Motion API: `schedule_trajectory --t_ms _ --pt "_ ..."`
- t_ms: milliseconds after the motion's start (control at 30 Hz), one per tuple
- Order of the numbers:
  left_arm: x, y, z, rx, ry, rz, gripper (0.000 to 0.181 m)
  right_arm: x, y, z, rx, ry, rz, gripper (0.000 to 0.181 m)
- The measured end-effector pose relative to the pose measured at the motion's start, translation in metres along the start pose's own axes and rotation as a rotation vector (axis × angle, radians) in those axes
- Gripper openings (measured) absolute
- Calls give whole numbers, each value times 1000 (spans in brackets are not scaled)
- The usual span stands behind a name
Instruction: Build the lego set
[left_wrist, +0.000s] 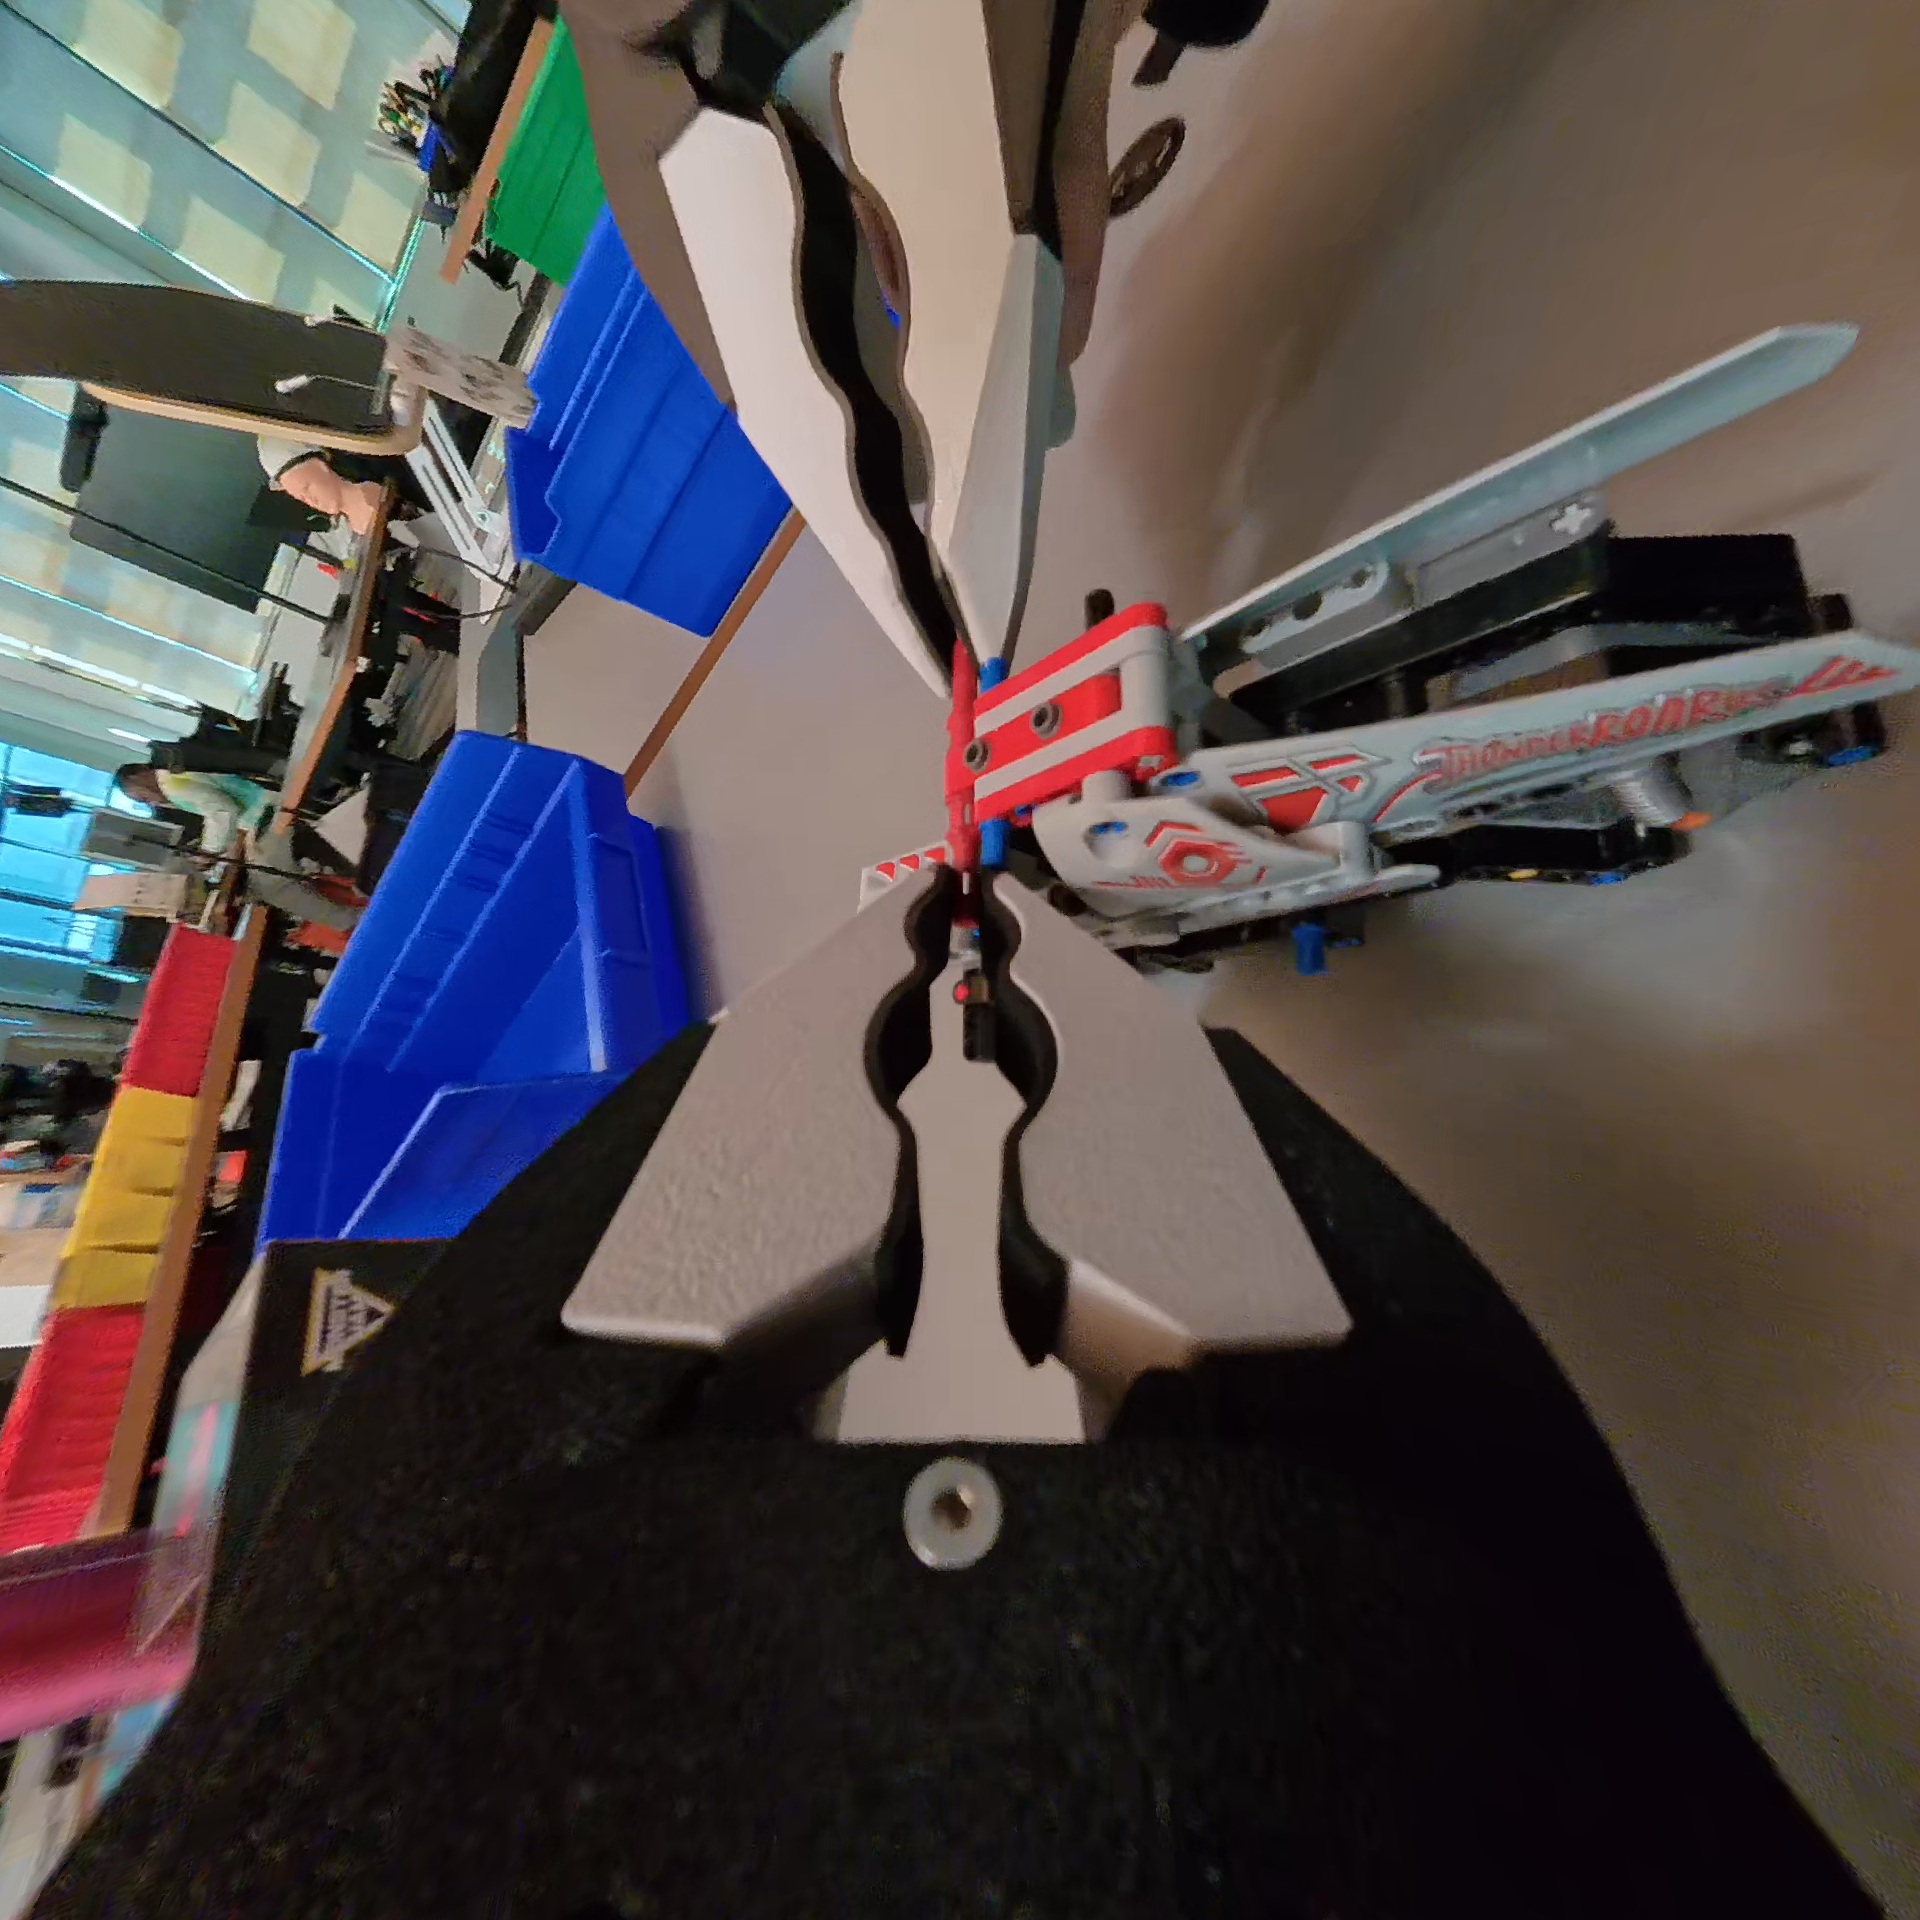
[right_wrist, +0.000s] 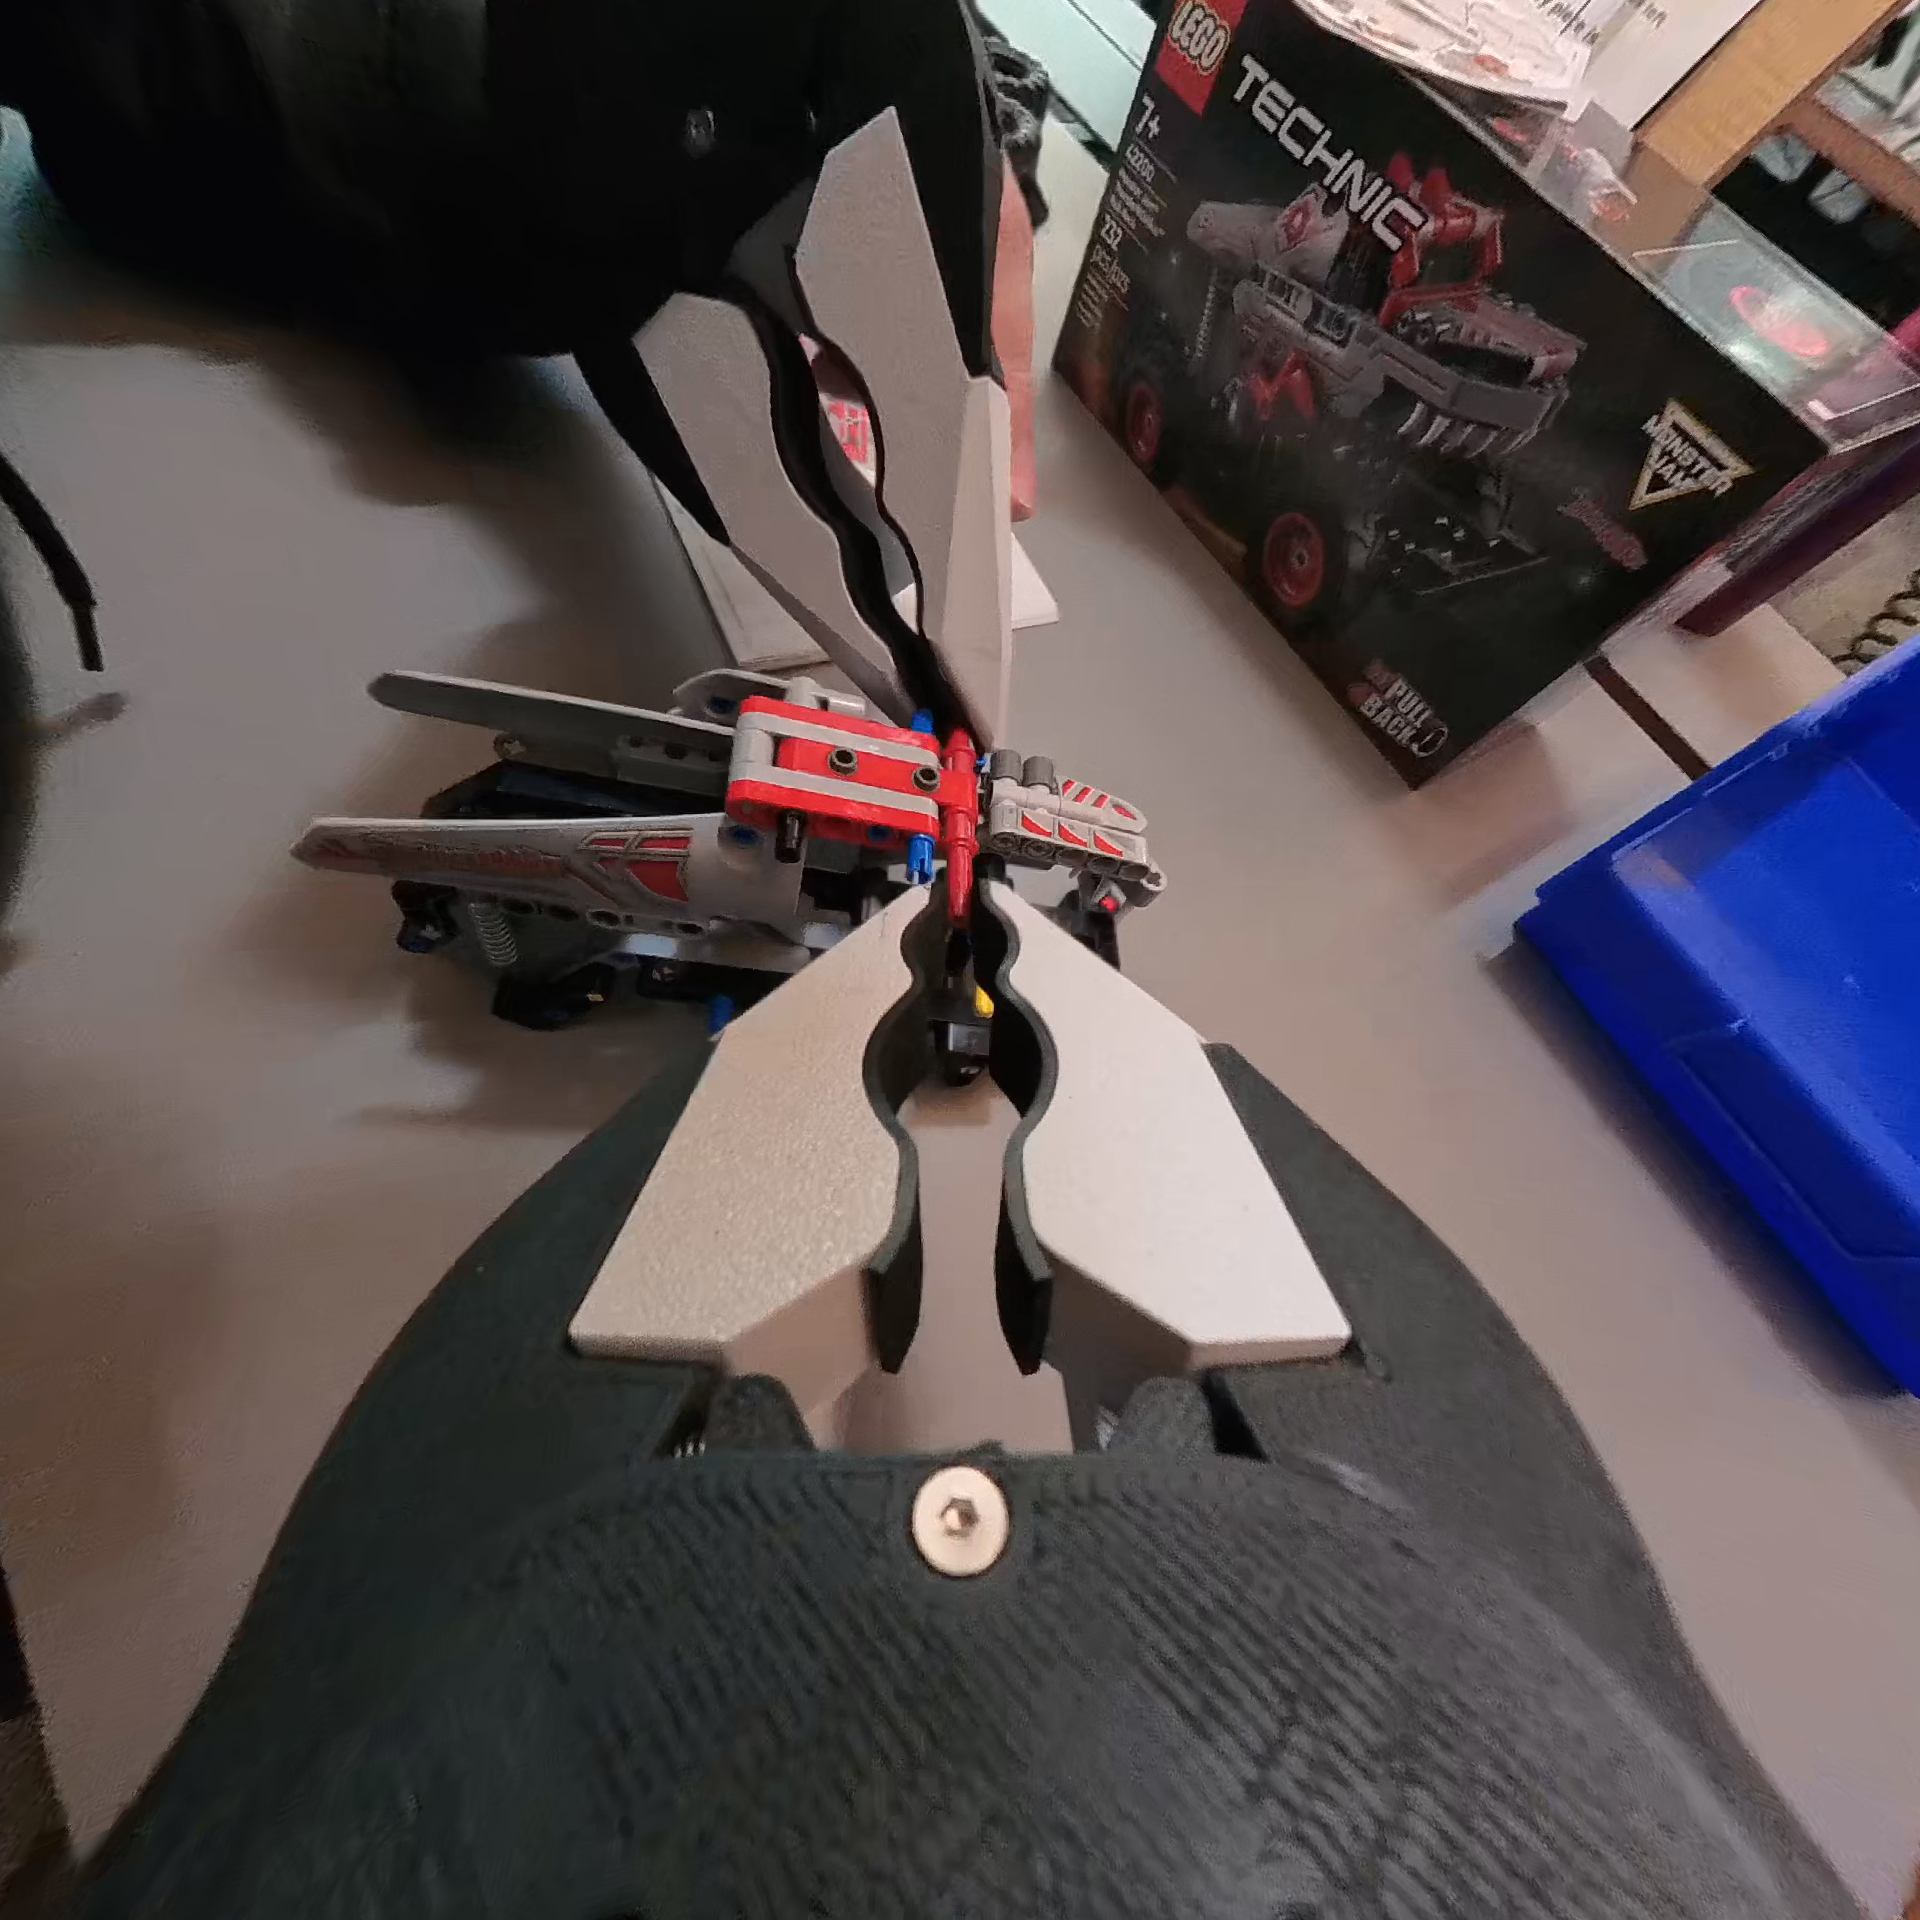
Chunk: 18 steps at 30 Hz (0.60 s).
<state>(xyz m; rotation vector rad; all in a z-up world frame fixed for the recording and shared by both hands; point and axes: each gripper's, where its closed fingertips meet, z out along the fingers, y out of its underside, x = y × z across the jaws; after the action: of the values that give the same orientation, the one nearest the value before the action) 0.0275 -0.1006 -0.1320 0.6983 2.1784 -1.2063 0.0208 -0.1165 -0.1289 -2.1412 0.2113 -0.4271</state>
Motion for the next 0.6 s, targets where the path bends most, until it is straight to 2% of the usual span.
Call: schedule_trajectory --t_ms 33,233,367,467,600 --pt "1 0 -1 12 3 -10 2 -1 -1 0 12 -17 23 2" --pt "0 8 -4 24 26 -65 11 -2 3 -6 59 -22 81 3" --pt "3 7 -2 31 41 -74 9 -5 0 -9 98 -40 123 4" --pt "2 5 -1 29 27 -67 1 -3 2 -11 72 -15 89 2" --pt "-3 6 -2 24 11 -104 3 -4 4 -14 61 -9 81 3"
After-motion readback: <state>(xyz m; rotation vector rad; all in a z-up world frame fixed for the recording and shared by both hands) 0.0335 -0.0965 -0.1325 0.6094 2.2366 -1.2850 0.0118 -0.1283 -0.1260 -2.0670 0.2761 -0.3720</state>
